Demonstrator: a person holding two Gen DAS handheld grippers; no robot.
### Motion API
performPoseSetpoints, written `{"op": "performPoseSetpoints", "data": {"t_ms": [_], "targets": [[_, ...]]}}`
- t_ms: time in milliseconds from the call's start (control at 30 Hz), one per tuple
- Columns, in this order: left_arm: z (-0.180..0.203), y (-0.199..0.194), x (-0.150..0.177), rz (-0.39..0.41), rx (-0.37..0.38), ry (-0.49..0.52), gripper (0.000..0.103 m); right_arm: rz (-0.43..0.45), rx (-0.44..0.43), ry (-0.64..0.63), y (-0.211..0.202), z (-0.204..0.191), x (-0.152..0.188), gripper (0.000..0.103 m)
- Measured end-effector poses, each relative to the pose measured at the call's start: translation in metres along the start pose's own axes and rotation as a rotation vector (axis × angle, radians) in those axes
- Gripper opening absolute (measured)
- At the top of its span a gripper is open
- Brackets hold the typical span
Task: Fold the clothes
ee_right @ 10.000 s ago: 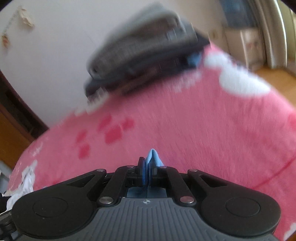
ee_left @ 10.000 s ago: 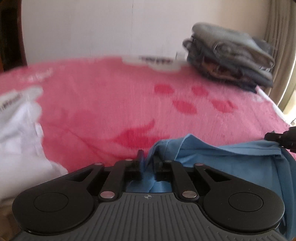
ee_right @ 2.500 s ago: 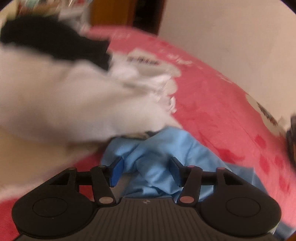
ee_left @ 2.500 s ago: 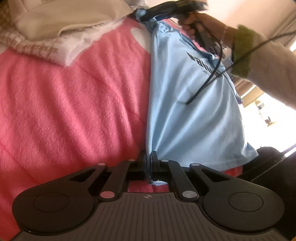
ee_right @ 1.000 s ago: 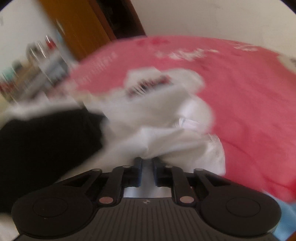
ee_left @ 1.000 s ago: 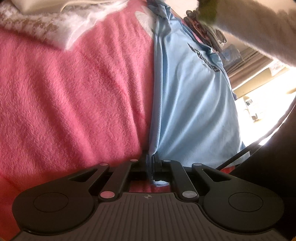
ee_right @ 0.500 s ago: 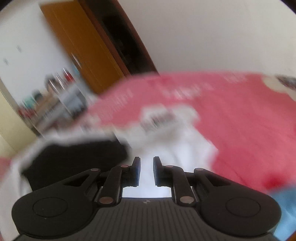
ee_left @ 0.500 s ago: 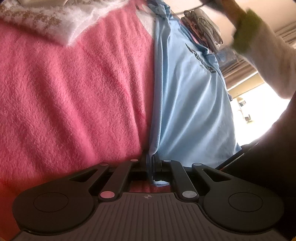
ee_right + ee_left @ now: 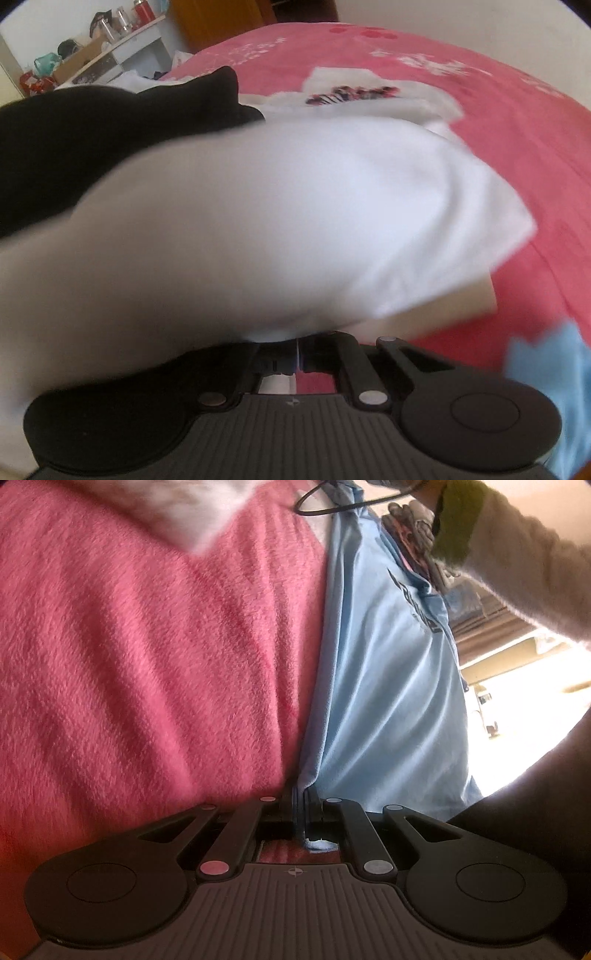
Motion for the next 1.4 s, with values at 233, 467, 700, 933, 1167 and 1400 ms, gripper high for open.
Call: {"op": "performPoseSetpoints", "data": {"t_ms": [233,467,700,933,1167,1400], "targets": [[0.002,-0.001,0.001,0.001,-0.007,-0.010,0.005,-0.012,-0.036,0.016,-0.004,-0.001,-0.010,0.005],[0.008,-0.005,0.005,0.030,-0.051,0.036,0.005,0.079,-0.028,0.023,-0.109,0.038,0.051,0.014],[0.016,-0.008,0.008,0.050,-0.101,0.079,0.005,0.049,0.234,-0.069,-0.138,0.058,0.117,0.015],[0.016,-0.006,0.008,0.051,-0.117,0.102,0.005,0.116,0.473,-0.390,-0.087,0.009,0.105,0.019],[0.011,-0.006,0.009,0.044,-0.090,0.097,0.005,0.008,0.566,-0.383,-0.037,0.037,0.080,0.026],[0.007,-0.009,0.013,0.042,-0.051,0.088,0.005,0.194,0.245,-0.049,-0.092,0.061,0.062,0.002]]}}
Point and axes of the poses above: each gripper's, at about its wrist camera, not at the fingertips, and y roughly the way its jaws point, z to its right, x to its underside, the point moved 9 cm from there along y, roughly the way its jaws point, and after that the axes turned 14 degrees about -z, right-handed, at the moved point
